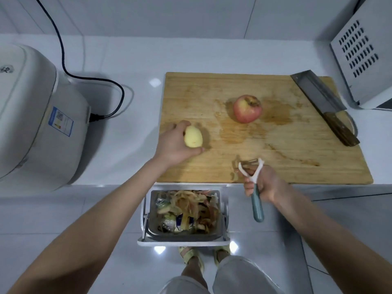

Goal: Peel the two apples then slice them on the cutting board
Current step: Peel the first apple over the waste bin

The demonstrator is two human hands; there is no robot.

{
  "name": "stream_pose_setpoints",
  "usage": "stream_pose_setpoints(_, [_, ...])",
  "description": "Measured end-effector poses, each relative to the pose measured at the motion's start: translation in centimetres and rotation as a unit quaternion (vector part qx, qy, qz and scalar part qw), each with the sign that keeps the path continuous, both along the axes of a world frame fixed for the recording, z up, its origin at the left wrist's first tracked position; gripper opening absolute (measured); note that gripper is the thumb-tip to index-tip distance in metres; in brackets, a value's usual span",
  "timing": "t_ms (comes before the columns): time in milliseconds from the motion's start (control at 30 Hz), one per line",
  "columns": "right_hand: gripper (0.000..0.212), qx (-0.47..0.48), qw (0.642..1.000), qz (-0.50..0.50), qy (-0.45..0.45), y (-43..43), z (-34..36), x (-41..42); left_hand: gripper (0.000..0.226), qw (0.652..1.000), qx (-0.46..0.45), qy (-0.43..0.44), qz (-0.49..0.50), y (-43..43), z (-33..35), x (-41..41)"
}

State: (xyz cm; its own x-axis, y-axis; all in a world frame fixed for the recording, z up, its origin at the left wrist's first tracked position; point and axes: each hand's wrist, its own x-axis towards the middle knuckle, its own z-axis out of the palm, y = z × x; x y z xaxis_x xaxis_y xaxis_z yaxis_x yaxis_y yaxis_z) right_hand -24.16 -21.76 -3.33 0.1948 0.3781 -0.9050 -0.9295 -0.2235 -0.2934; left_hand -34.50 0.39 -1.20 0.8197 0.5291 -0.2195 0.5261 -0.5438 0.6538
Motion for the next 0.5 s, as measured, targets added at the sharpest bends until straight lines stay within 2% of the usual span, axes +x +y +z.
stream_pose_setpoints(133, [0.041,0.029,0.986,0.156,0.048,1.0,-0.4,-2.7,0.081,0.975,0.188,0.037,-0.112,-0.3,-1.2,3.0])
stream_pose_setpoints(200, [0.044,0.052,0.977,0.199,0.063,1.2,0.2,-3.0,0.08,0.96,0.237,0.049,-0.142,-0.3,-1.7,4.0])
stream_pose_setpoints(267, [0.044,0.064,0.978,0.187,0.062,1.3,1.1,-2.1,0.079,0.952,0.255,0.061,-0.158,0.0,-2.0,4.7])
stream_pose_setpoints(367, [0.042,0.051,0.992,0.115,0.022,1.0,2.4,0.8,0.078,0.944,0.268,0.081,-0.174,0.3,-1.8,5.4])
stream_pose_setpoints(500, [0.039,0.036,0.998,0.046,-0.033,0.3,4.1,4.6,0.087,0.951,0.215,0.127,-0.182,0.6,-1.0,5.9])
